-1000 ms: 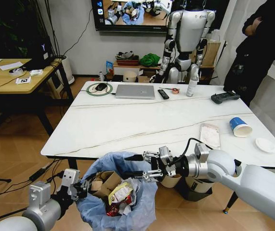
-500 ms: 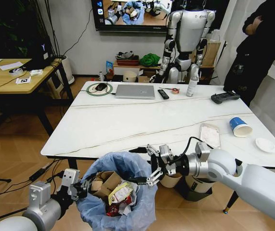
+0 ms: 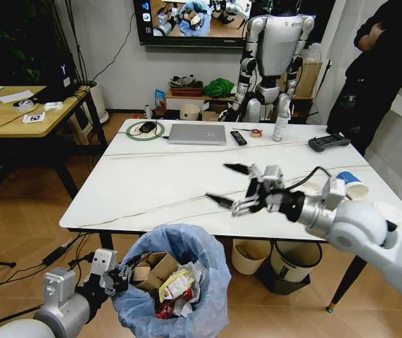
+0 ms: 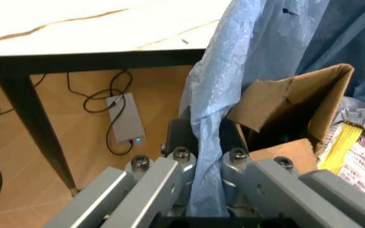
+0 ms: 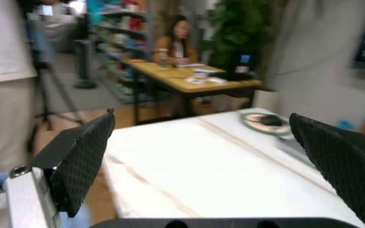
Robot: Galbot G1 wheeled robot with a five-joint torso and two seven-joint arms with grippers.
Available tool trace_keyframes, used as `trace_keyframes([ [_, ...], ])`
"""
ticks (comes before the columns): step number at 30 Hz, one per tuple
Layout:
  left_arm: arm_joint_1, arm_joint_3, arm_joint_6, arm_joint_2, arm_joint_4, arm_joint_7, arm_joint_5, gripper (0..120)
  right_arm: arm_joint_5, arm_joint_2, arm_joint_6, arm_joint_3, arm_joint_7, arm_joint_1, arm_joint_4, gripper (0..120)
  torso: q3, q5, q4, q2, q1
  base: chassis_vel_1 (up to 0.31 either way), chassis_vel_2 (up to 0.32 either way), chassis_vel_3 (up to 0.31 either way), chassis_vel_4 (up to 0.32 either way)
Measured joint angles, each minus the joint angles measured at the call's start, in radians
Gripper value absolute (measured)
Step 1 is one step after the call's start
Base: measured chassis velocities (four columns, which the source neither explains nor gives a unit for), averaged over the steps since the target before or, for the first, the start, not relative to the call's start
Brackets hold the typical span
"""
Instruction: Pick up the trash bin and place the trash from the table into it.
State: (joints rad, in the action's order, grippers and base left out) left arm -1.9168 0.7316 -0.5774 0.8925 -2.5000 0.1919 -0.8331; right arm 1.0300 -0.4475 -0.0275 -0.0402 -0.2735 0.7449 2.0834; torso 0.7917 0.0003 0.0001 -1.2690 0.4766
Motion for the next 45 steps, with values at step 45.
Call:
trace_keyframes([
  [45, -0.018, 0.005, 0.016, 0.034, 0.000, -0.015, 0.039, 0, -0.440, -0.287, 0.197, 0.684, 0.243, 0.723, -0.097, 100, 0.000, -0.0002, -0.0002, 0.000, 0.000, 0.000, 0.000, 0.000, 0.000],
])
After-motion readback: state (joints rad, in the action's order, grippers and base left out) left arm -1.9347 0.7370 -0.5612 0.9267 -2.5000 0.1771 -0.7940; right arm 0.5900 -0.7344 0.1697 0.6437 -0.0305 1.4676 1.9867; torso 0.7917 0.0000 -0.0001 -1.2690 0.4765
